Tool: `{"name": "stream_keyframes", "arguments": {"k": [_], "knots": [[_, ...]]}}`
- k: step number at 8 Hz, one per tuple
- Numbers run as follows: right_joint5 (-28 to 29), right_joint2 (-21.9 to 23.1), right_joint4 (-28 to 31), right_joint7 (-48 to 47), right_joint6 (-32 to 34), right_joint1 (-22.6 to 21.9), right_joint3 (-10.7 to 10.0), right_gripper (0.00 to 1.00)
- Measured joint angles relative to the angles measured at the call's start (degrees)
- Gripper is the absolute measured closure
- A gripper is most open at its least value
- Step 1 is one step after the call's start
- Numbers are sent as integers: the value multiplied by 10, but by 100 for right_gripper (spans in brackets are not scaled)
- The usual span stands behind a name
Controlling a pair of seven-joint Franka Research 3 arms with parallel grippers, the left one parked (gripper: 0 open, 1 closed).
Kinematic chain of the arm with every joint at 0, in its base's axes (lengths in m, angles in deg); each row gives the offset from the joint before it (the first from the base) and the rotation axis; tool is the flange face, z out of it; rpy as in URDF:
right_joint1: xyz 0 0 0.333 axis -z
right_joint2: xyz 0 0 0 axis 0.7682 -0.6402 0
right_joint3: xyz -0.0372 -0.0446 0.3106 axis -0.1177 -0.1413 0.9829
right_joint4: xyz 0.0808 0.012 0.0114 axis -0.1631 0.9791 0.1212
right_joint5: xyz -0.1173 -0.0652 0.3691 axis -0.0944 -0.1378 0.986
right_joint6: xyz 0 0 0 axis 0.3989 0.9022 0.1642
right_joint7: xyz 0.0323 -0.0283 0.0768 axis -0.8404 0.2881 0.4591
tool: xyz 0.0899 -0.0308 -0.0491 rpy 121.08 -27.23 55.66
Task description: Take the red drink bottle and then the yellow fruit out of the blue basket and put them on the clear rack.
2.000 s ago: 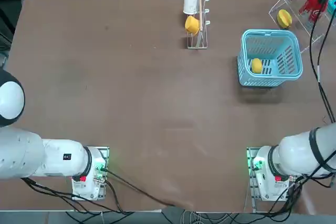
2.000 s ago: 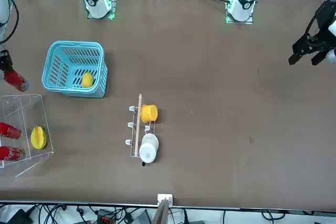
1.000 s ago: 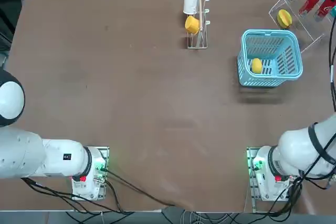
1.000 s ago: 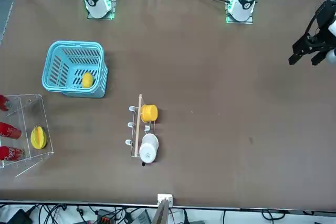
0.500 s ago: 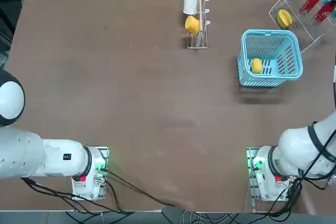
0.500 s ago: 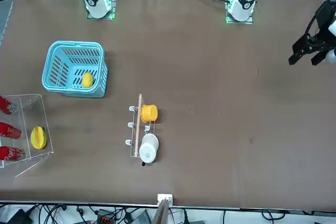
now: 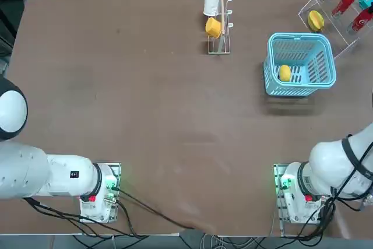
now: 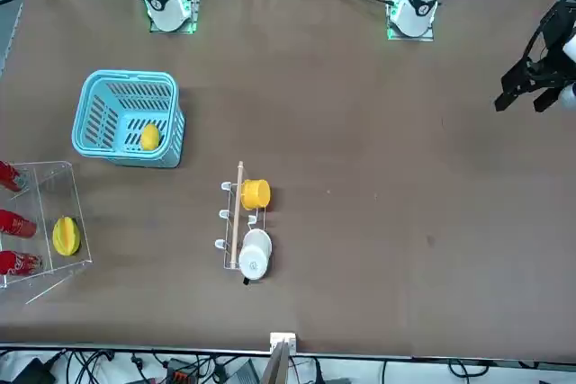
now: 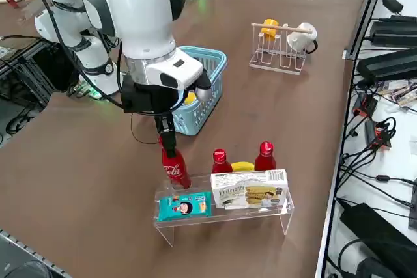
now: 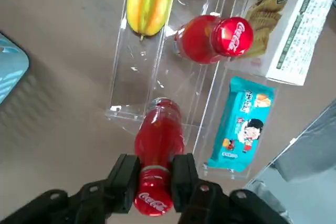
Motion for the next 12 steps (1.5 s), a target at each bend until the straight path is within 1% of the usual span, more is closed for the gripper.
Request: {"name": "stream_keyframes", "arguments": {"k": [12], "knots": [[5, -10, -3, 1, -12, 6, 0, 63]]}}
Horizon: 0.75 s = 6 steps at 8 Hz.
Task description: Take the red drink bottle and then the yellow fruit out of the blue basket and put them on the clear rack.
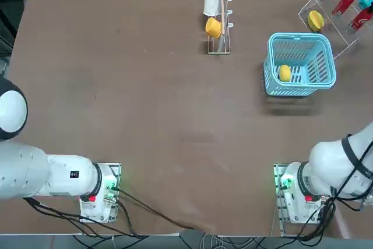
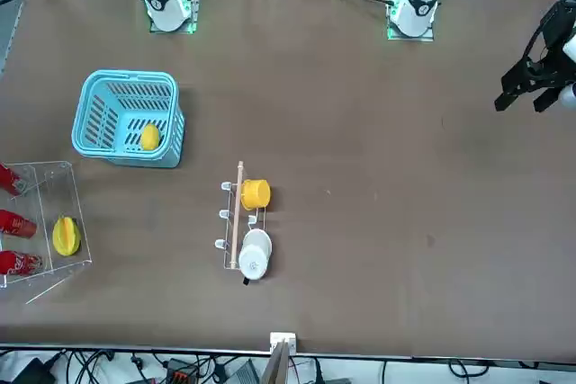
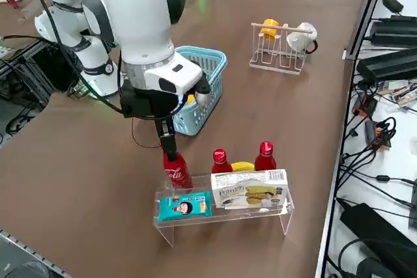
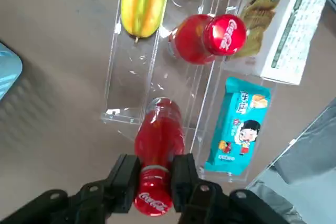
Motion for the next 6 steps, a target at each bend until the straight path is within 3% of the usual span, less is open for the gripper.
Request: {"name": "stream_keyframes", "arguments": {"k": [3, 5, 6], "knots": [[0, -11, -1, 0, -2, 1, 0, 62], [0, -11, -6, 0, -2, 1, 0, 48], [0, -11, -11, 0, -2, 2, 0, 30]]}}
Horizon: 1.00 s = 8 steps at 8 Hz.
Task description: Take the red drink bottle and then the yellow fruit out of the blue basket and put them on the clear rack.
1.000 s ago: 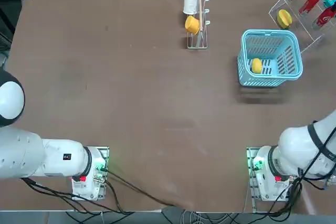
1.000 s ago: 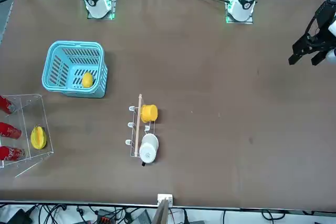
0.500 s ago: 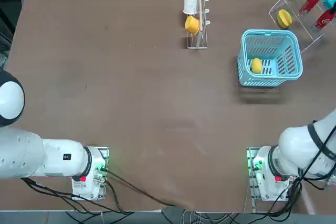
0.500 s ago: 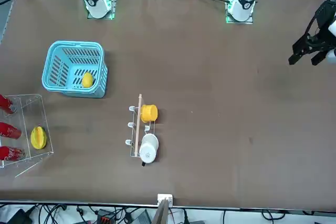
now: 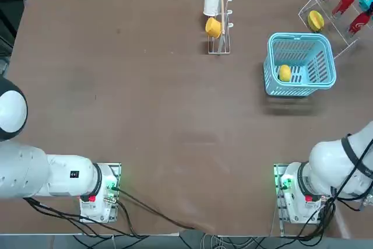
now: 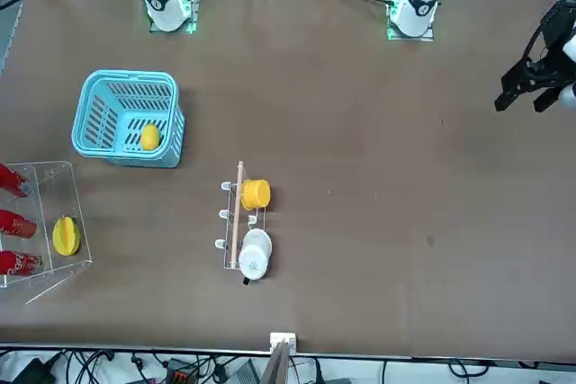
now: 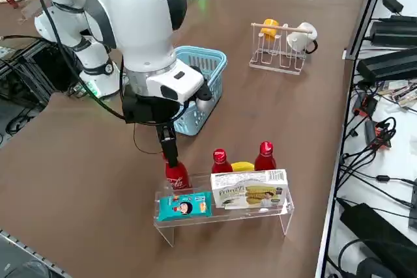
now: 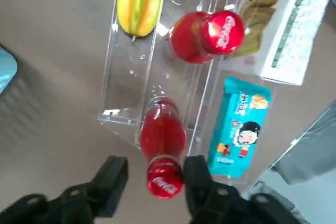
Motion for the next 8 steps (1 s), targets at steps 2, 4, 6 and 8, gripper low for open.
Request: {"name": "stream_keyframes", "arguments": {"k": [2, 4, 6, 8], "knots": [[23, 1, -20, 0, 17, 0, 0, 1], [48, 5, -66, -12, 82, -1, 1, 0], [71, 28, -102, -107, 147, -6, 8, 0], [79, 71, -99, -223, 211, -41, 14, 0]]}}
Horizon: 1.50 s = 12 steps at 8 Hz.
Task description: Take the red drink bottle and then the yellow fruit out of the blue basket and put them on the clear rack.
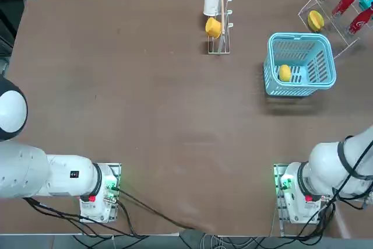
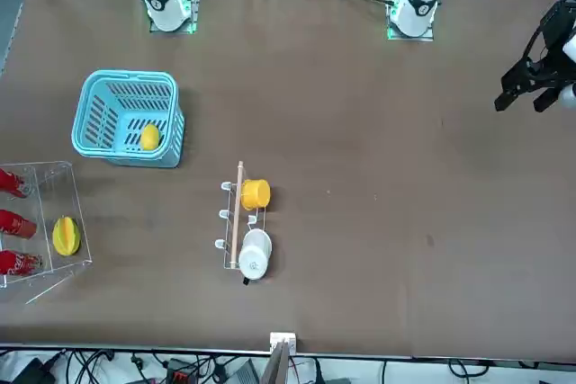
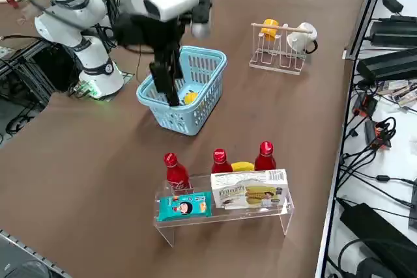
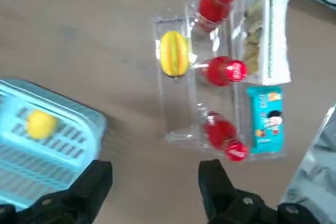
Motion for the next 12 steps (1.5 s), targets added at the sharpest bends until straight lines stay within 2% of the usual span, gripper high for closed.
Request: {"name": "stream_keyframes", "arguments": {"k": [2, 4, 7, 9, 10, 12], "knots": [[0, 44, 42, -112, 15, -48, 2, 0], [1, 89, 119, -208, -10, -88, 3, 0], [0, 187, 315, -338, -123, -149, 4, 0], [0, 253, 464, -383, -219, -167, 7, 0], [0, 274, 523, -407, -257, -172, 15, 0], [0, 292, 585, -428, -292, -175, 24, 0]]}}
